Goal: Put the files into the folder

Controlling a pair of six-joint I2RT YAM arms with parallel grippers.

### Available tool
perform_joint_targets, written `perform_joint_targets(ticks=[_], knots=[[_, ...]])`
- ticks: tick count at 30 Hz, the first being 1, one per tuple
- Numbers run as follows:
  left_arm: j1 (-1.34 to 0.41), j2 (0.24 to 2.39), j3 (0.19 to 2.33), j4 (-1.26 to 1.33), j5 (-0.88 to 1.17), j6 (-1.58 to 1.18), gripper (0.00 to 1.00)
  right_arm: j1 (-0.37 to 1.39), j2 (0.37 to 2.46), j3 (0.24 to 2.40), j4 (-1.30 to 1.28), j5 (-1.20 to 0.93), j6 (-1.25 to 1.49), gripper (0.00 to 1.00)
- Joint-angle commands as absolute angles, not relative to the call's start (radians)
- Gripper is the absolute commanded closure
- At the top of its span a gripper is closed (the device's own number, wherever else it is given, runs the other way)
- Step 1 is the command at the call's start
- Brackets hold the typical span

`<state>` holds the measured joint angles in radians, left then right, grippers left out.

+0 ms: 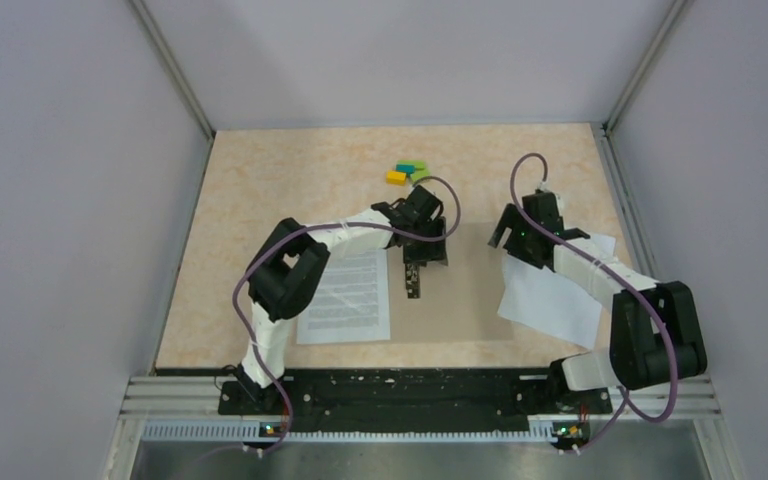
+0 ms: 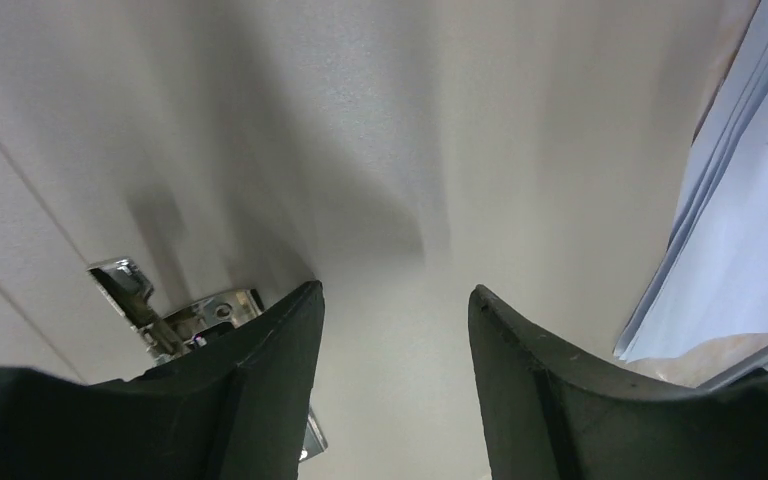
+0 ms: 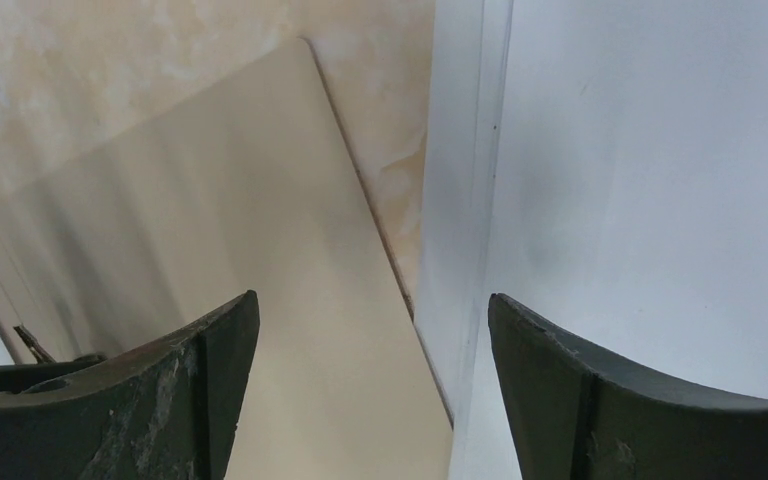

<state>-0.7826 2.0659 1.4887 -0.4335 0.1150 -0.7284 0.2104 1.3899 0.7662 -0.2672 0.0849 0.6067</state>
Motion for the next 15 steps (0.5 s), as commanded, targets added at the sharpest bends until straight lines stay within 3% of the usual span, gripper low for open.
perform_joint_targets(ticks=[1, 11, 15], knots=[[-0.749, 1.981, 1.411, -0.444, 0.066, -0.721, 0.39, 0.184, 1.346, 0.757, -0.234, 0.102, 0.615, 0.16], [-0.637, 1.887, 1.280, -0.466, 0.103, -0.614, 0.39, 0.093, 1.280, 0.711, -0.267, 0.194, 0.637, 0.13], [-0.628, 1.879, 1.302, -0.497, 0.119, -0.553, 0.39, -0.011, 1.220, 0.683, -0.285, 0.246, 0.668, 0.07]])
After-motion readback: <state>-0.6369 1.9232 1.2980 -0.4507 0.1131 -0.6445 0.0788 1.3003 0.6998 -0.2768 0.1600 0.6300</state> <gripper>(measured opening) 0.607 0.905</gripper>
